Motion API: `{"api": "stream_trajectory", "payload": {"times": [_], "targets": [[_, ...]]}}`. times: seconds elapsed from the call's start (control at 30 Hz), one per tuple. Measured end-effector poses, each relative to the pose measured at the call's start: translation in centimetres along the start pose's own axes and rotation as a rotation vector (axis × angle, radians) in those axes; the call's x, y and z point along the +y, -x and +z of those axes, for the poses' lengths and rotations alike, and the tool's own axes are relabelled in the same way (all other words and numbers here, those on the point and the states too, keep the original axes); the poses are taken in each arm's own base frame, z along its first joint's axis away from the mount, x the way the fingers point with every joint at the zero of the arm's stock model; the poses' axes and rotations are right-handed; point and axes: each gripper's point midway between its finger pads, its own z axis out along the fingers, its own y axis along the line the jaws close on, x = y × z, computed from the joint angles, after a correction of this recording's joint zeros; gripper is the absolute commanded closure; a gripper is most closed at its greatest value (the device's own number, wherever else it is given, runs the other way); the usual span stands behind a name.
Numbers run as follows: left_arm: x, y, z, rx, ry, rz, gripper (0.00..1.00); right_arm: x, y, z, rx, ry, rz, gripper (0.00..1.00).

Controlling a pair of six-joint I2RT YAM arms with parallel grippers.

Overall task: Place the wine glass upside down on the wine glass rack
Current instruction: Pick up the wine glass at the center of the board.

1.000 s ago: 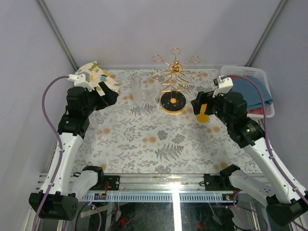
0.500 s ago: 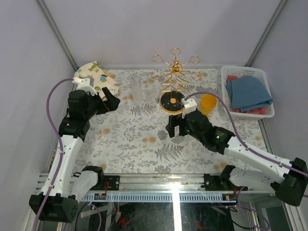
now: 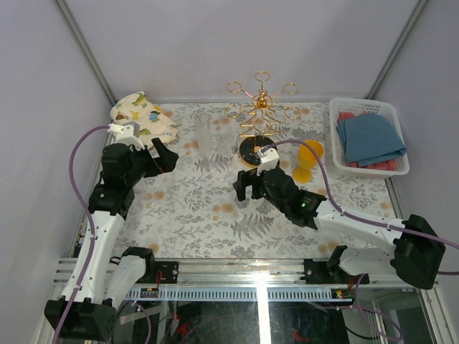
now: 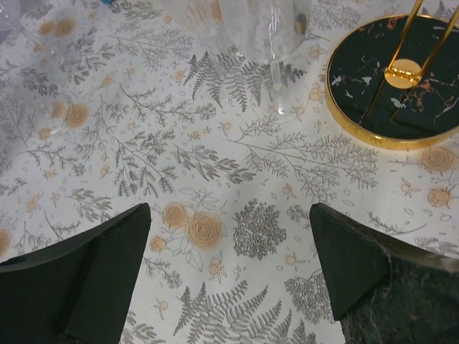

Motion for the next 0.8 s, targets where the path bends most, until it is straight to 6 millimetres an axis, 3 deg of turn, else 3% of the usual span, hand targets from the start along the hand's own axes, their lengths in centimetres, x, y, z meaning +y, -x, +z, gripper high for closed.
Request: {"api": "stream_trajectory", "payload": {"times": [0.33,0.53,0.8], "targets": [[-0.3,0.2,-0.9,-0.038,-0.016,0.010,0.00,0.2,1.3,4.3,-0.142,-0.029,-0.065,0.00],[-0.6,0.5,-1.0,-0.050,-0.032,0.015,0.00,-1.0,-0.3,7.6,-0.156,-0.106,-0.142,0.00],[-0.6,0.5,-1.0,-0.050,-0.031,0.015,0.00,-1.2,0.3,11.6,-0.235,-0.173,-0.223,0.01]]}}
